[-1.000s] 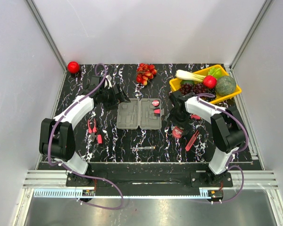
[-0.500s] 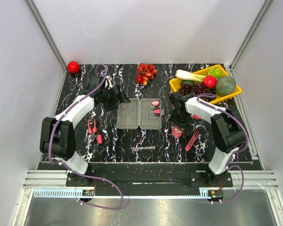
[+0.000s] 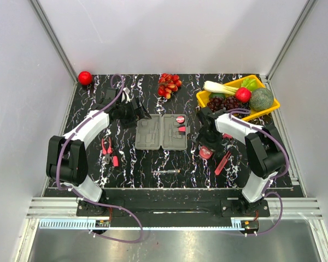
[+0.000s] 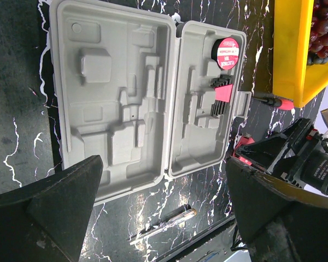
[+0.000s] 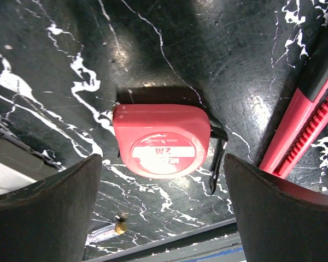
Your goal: Pack the tool kit
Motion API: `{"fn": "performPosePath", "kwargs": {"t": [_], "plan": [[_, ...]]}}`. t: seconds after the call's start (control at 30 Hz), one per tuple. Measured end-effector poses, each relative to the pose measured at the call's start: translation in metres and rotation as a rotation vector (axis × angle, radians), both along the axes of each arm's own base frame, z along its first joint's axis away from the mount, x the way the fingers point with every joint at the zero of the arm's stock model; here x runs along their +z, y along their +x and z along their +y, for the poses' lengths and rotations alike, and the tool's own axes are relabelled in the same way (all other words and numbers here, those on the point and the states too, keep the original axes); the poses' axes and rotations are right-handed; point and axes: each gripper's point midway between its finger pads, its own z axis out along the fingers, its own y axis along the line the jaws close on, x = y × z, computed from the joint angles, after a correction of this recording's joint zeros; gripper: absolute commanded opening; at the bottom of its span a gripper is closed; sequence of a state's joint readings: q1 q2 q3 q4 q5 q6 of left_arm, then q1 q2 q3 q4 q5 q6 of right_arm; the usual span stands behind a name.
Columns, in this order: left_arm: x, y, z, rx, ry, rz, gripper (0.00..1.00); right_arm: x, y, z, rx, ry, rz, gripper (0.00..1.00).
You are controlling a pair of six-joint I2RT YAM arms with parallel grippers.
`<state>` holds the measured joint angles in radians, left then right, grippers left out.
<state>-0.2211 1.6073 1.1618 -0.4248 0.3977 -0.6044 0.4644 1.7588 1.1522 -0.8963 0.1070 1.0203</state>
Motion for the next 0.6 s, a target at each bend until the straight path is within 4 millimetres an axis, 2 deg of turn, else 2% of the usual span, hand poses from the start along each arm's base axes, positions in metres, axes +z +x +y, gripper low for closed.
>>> {"fn": "performPosePath", "kwargs": {"t": [0.13,0.4,0.6], "plan": [[0.000,0.000,0.000,0.000,0.000,0.000,0.99,-0.007,-0.004,-0.002,-0.006,-0.002,0.004,0.96],[-0.002,-0.002,0.000,0.001,-0.003,0.009,0.99,-0.009,0.008,0.002,-0.006,0.014,-0.045,0.92],[-0.002,-0.002,0.000,0.002,-0.005,0.010,0.99,-0.013,0.009,0.003,-0.005,0.011,-0.040,0.87]]}}
